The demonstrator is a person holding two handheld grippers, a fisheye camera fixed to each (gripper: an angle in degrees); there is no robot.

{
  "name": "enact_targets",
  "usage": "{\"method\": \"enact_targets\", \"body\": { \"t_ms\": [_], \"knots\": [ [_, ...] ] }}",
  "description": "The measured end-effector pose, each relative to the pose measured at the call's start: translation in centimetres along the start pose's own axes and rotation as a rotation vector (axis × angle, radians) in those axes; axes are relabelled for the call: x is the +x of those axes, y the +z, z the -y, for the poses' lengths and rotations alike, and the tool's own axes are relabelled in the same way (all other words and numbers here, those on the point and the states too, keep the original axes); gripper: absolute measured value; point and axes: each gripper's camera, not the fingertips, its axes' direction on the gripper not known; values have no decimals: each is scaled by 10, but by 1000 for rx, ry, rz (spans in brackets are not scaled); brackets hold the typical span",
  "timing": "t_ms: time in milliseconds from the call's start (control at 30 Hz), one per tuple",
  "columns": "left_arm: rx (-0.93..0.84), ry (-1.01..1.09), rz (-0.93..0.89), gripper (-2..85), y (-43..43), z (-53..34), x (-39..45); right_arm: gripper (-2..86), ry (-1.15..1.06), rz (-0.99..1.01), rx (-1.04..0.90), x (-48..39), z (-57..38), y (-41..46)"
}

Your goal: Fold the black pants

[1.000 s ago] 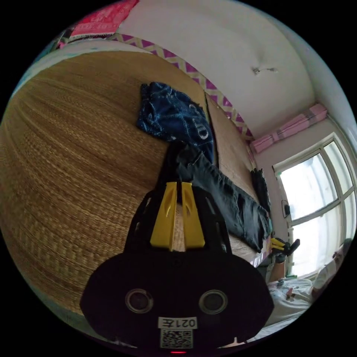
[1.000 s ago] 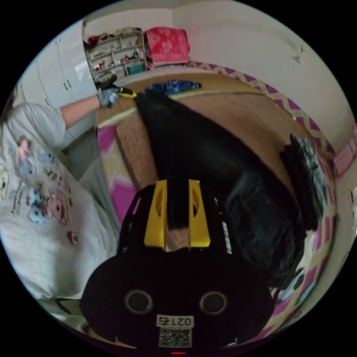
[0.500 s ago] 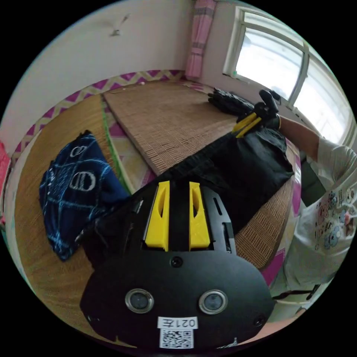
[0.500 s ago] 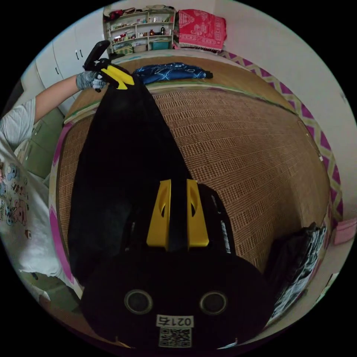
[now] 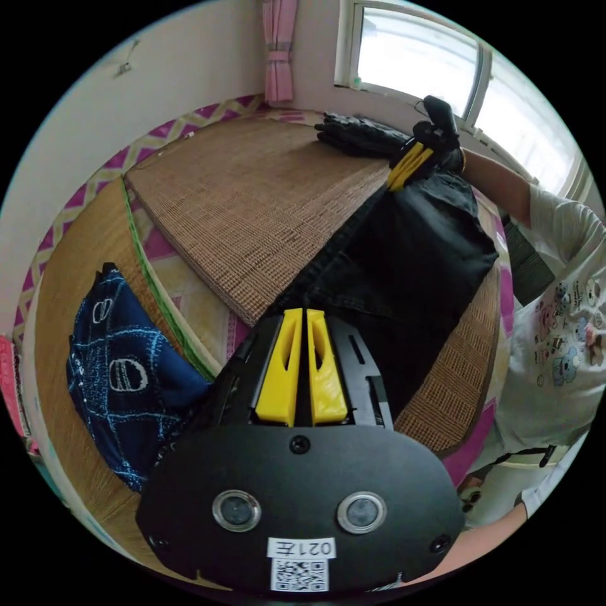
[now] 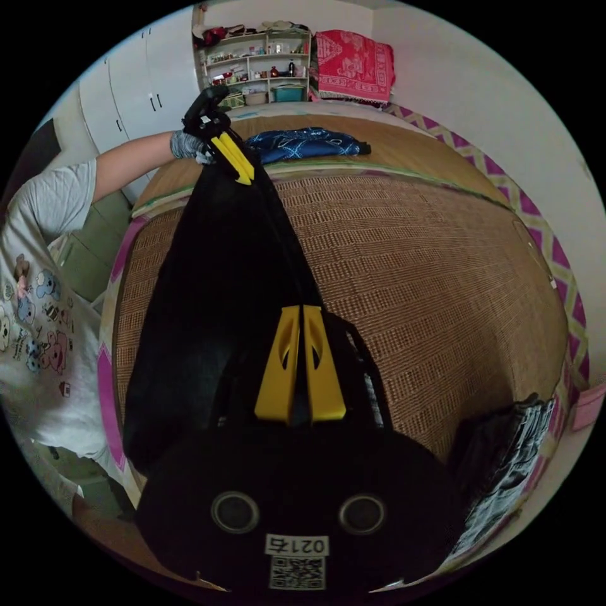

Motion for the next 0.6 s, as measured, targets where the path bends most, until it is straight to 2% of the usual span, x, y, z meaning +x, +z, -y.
{"method": "enact_targets", "body": {
  "t_ms": [267,367,467,533,600],
  "knots": [
    [-91,-96,-21,-3,54,11,-32,-7,154,39,-38,34,-11,48],
    [-98,-130,-18,-3,53,-1,-43,-7,223,-92,-9,32,-22,34],
    [-136,-135,17,-8,47,-23,-50,-8,139,-68,38,0,-32,14],
    [-143,-157,19,-9,41,-37,-53,-8,-5,28,36,-52,-31,15],
    [-78,-168,-29,-9,28,-49,-50,-8,-103,73,34,-97,-31,23]
  ]
}}
